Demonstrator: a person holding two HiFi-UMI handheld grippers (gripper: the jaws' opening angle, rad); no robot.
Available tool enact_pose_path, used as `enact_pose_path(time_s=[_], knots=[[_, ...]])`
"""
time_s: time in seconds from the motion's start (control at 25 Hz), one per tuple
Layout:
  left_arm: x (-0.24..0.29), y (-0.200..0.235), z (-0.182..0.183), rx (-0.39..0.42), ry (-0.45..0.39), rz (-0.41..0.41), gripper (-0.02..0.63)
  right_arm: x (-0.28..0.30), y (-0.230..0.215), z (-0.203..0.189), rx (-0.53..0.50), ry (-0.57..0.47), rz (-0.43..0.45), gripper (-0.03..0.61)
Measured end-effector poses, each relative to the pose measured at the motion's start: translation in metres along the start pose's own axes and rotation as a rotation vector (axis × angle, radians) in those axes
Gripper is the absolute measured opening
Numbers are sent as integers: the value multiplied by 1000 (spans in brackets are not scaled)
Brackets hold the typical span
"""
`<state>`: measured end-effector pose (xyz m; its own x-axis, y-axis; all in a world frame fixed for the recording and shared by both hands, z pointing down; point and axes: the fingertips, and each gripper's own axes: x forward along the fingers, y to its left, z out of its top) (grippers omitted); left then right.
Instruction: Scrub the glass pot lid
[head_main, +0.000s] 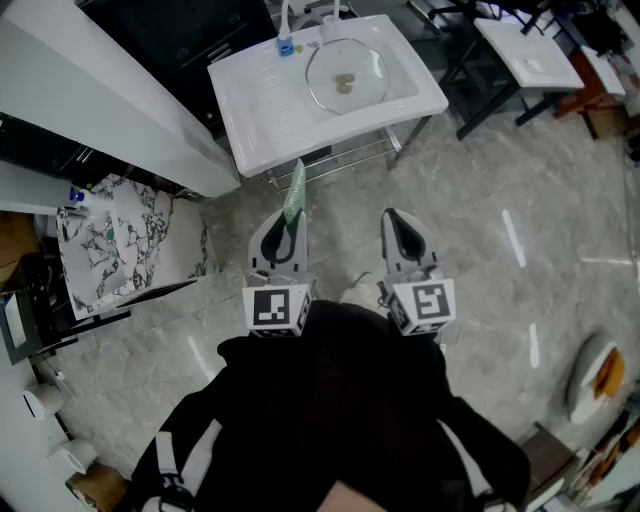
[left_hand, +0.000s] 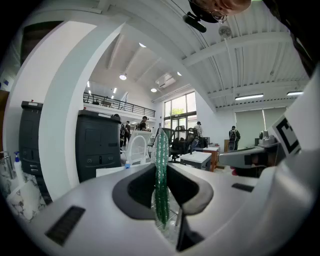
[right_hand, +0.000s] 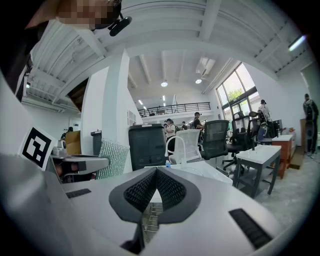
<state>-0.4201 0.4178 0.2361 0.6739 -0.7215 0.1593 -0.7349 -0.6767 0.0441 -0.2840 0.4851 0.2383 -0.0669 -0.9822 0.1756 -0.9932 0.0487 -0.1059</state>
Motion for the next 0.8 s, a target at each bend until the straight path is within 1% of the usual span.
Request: enact_pose_path(time_s=[0.16,0.32,0.4,0.64,0.8], knots=[[3,-11,0,-1,11,6,61,-4,-8,3,6,-7,7,2],[7,-23,2,12,9,23,61,-9,-30,6,-1,-23,5,2],[10,-29,4,17,7,34,61,-11,-36,10,-12,-38,25,3],[14,-60,3,27,-13,71,61,-22,-59,6,-11,-35,65,3],[15,-81,-7,38,17,80,61,-30,-74,5,-9,-51,83,2]])
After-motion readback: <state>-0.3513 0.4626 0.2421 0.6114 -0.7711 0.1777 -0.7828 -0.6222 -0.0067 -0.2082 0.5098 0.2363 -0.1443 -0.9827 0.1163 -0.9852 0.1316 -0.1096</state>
